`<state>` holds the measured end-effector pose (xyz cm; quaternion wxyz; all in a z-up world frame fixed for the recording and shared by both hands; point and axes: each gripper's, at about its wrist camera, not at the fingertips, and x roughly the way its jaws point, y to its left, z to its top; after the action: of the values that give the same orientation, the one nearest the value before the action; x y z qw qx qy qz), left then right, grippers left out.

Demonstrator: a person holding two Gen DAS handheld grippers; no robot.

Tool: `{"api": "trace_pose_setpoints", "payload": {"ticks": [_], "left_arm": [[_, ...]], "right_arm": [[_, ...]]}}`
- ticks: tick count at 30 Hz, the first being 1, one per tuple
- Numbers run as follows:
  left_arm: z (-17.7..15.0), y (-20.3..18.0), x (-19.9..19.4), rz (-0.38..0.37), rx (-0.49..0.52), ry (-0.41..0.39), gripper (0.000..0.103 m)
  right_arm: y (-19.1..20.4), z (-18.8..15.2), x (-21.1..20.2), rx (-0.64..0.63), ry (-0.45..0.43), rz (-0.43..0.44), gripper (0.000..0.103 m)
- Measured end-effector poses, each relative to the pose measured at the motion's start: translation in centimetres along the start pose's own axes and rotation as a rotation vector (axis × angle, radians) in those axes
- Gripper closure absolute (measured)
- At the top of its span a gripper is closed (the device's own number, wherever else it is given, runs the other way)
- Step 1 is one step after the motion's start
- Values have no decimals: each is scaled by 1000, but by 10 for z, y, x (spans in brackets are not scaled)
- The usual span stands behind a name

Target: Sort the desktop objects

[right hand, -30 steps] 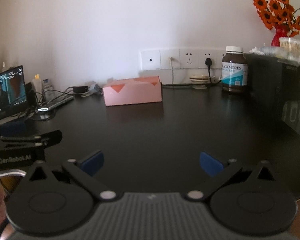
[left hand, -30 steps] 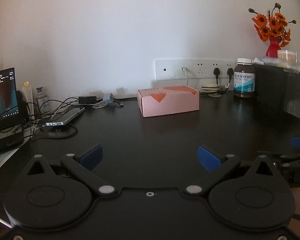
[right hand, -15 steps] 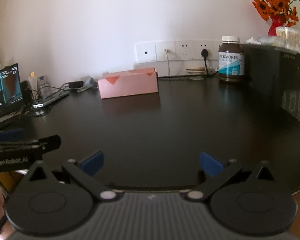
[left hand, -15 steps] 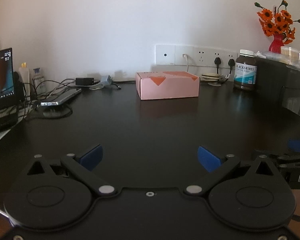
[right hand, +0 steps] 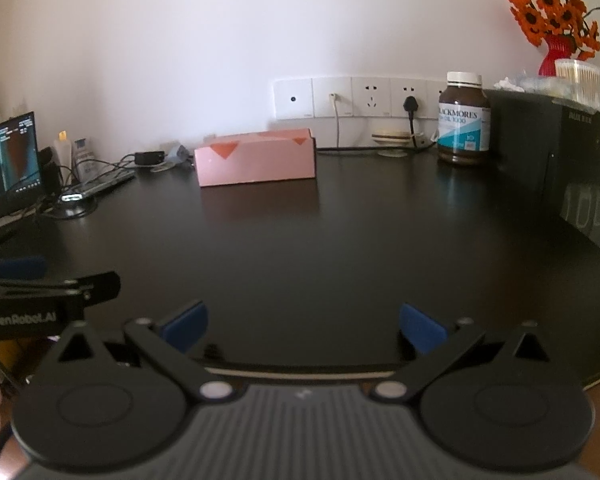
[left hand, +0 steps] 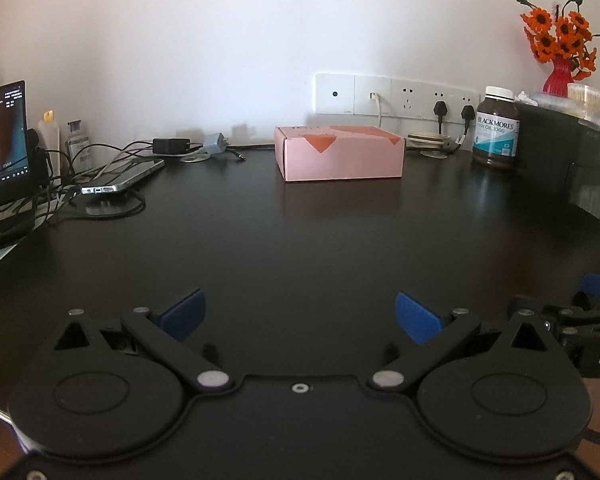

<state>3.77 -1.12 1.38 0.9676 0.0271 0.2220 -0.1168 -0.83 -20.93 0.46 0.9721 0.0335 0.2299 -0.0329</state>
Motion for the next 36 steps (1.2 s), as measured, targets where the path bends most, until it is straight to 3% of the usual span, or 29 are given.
{"api": "trace_pose_setpoints", "payload": {"ticks": [10, 36], "left_arm": [[-6, 0, 5, -6, -2, 22, 0], [-11, -2, 4, -8, 12, -7, 0]], "right_arm": [[4, -2, 4, -35, -7, -15, 1], [8, 1, 14, -67, -17, -6, 1]]}}
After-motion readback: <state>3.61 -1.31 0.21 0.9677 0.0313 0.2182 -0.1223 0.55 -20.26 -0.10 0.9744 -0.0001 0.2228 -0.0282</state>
